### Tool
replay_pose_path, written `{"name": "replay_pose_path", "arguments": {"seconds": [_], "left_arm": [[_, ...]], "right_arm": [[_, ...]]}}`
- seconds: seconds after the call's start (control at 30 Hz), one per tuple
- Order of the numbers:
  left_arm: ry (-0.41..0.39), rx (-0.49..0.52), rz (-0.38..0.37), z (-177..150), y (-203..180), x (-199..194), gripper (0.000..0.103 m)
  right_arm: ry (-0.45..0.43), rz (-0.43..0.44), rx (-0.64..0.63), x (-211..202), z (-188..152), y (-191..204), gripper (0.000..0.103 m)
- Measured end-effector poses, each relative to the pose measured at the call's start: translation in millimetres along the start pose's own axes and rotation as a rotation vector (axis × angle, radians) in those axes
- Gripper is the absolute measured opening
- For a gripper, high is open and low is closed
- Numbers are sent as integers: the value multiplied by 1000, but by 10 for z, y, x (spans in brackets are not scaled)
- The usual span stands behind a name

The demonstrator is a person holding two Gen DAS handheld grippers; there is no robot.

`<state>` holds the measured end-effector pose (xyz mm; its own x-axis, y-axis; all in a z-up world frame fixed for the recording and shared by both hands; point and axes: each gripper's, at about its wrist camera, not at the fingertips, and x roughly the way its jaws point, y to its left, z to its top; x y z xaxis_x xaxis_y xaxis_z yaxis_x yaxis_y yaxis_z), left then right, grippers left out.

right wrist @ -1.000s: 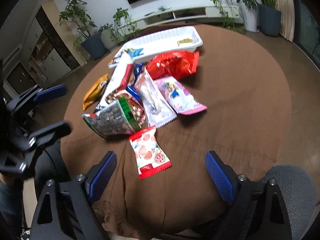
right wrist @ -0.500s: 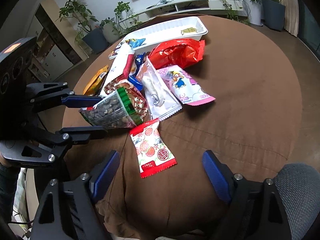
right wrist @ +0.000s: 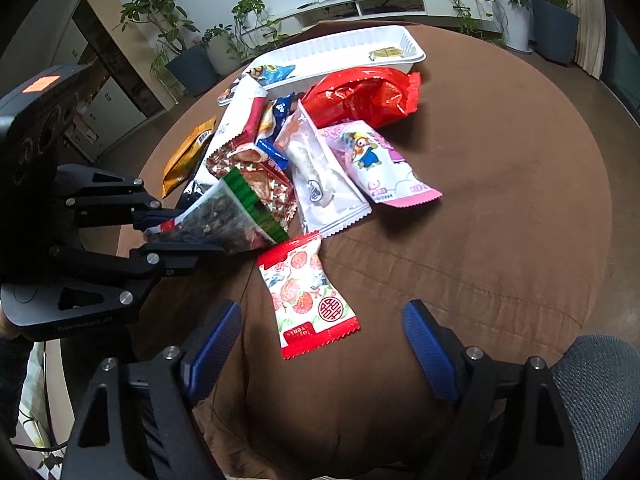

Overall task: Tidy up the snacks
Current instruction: 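Grasp the green-and-white packet with the left gripper while the right grasps the red-and-white candy packet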

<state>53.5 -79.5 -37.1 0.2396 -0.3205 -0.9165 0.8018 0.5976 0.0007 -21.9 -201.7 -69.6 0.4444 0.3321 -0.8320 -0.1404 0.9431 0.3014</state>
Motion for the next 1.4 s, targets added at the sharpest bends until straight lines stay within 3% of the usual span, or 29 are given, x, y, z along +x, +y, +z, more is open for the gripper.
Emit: {"name": "replay_pose_path", "arguments": {"seconds": [0.43, 0.7, 0.83, 1.0, 1.2, 1.4], "left_arm": [[-133, -185, -77, -292, 103, -310, 14], [-202, -344, -141, -654, 149, -411, 14], [-223, -373, -153, -712, 118, -450, 14], [-231, -387, -165, -706, 88, -442, 14], [-241, -404, -174, -711, 98, -423, 14], [-262, -428, -181, -734, 143, -469, 14]], "right_arm": [[25, -5, -89, 94, 97, 136, 76], [60, -79, -220, 190, 111, 291, 71], [71, -94, -253, 194, 101, 314, 63], [96, -100, -290, 195, 81, 353, 43], [95, -91, -284, 188, 62, 353, 38], [75, -10, -191, 120, 101, 232, 35]]}}
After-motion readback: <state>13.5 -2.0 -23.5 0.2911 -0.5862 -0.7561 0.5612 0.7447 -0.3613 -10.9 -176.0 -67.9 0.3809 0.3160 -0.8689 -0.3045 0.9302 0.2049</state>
